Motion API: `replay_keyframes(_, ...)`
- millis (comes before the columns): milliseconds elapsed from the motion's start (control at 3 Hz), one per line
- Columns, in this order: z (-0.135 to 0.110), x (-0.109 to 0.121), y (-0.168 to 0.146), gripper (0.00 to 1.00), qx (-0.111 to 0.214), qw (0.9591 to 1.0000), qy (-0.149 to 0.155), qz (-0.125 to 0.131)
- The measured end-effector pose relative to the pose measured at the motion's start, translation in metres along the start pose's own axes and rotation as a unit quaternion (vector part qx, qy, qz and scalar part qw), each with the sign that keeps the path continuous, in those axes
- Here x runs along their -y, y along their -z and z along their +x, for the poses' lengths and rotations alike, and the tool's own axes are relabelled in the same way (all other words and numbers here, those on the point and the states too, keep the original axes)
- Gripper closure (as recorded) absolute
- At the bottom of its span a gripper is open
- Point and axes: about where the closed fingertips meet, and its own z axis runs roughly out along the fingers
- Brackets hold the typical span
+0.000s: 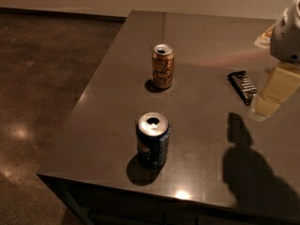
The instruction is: Move orange can near pepsi can
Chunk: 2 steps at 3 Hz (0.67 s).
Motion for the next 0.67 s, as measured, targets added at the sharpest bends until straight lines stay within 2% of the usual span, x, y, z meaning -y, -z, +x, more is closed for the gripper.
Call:
replay_keyframes(333, -0.015, 0.026, -0.020, 0.00, 0.017, 0.9984, -0.049, 0.023)
replay_keyframes(667, -0.036, 0.055, -0.037, 0.00, 0.056, 0.9931, -0.094, 0.043)
